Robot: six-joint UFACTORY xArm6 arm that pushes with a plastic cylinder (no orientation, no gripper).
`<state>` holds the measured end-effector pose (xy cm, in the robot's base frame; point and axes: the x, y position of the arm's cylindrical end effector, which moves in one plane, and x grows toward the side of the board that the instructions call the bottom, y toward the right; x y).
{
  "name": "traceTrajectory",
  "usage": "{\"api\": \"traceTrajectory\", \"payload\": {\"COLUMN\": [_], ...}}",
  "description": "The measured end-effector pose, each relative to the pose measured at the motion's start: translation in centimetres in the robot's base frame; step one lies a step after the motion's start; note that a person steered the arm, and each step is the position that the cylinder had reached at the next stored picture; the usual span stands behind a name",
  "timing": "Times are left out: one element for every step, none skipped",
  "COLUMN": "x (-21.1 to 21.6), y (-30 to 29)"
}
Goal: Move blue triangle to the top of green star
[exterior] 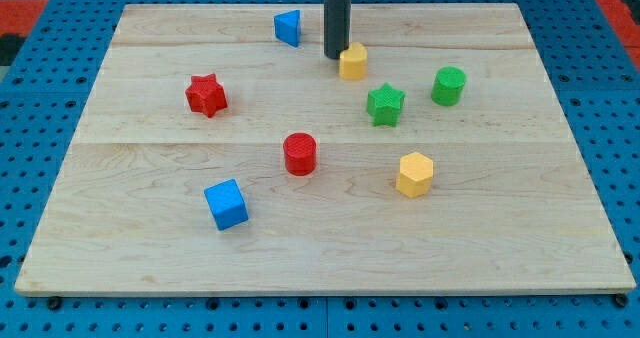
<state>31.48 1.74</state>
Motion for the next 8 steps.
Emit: {"api": "traceTrajectory", "payload": {"x": [2.2, 2.2, -1.2, -4.0, -5.9, -5.9, -5.9, -6.9], "y": [-4.0, -13.1, -13.0, -13.0, -10.8, -5.2, -7.5, -8.5]}}
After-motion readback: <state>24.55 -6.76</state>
